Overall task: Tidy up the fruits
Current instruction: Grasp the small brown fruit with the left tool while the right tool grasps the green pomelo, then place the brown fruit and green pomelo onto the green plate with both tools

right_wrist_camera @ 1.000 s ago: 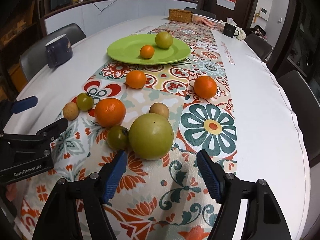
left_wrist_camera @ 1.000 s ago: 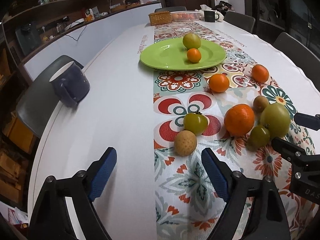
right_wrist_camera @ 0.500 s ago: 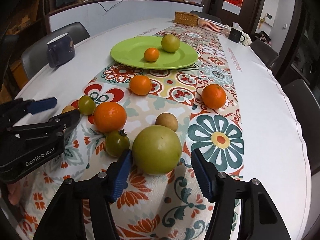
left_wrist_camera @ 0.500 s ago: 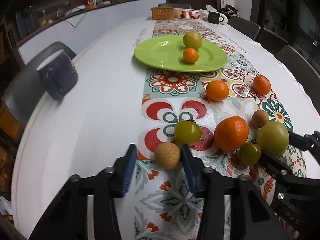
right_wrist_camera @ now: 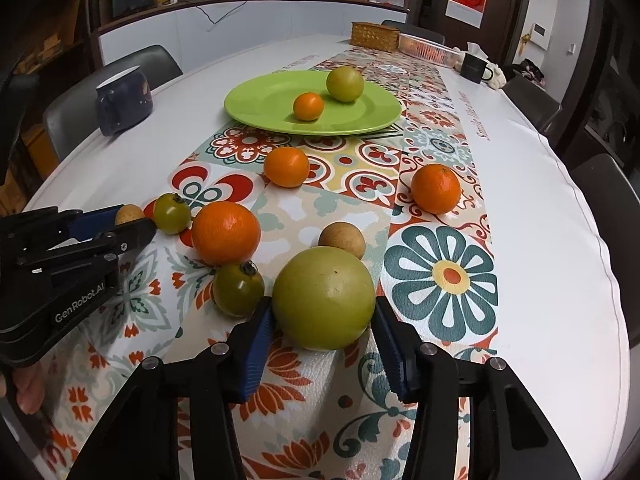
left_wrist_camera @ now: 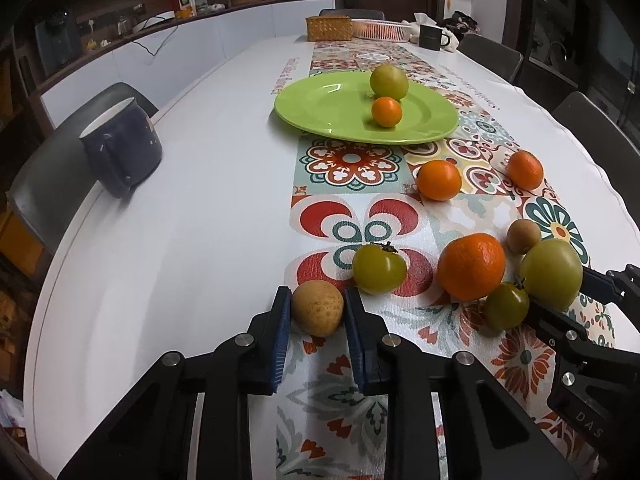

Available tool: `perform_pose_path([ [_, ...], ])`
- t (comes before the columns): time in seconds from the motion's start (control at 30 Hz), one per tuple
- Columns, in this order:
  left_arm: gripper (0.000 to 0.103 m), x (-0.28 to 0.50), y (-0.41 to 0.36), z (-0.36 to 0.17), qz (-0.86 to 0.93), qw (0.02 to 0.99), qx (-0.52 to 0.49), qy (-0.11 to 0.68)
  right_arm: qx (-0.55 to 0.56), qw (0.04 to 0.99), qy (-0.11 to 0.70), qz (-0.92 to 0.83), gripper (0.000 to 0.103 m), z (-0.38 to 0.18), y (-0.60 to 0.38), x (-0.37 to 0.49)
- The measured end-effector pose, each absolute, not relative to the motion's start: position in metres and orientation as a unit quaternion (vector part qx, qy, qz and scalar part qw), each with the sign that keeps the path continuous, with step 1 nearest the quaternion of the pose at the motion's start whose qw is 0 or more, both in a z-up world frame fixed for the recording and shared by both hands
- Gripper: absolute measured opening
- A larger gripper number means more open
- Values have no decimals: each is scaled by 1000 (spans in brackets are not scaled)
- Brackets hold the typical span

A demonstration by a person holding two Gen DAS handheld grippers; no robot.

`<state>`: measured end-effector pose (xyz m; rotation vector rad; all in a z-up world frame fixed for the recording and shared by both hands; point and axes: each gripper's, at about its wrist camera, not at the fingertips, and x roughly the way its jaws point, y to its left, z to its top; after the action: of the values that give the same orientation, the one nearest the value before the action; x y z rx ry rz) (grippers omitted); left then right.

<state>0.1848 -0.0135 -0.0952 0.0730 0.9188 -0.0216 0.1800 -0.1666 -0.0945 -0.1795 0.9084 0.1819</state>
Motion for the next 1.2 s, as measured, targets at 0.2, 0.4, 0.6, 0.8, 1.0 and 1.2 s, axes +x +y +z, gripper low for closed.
perform_pose_path([
  [0.2, 27, 175, -14, -83, -20, 901, 37, 431, -76, 899, 423, 87, 50, -84, -172, 174],
  [0.4, 27, 165, -18, -67, -32, 907, 36, 419, -72, 911, 396, 94, 50, -66, -176, 166],
  [0.6, 27, 158, -23, -49, -50, 911, 28, 407, -63, 920, 370, 111, 50, -48, -180, 160],
  [0.8, 27, 157, -29, -30, -66, 917, 21, 393, -44, 926, 352, 125, 49, -35, -187, 161],
  [1.0, 27, 166, -37, -13, -70, 922, 31, 380, -32, 929, 341, 142, 49, -23, -191, 169],
  [1.2, 27, 188, -42, -1, -73, 926, 40, 369, -26, 930, 333, 156, 49, -11, -193, 190],
])
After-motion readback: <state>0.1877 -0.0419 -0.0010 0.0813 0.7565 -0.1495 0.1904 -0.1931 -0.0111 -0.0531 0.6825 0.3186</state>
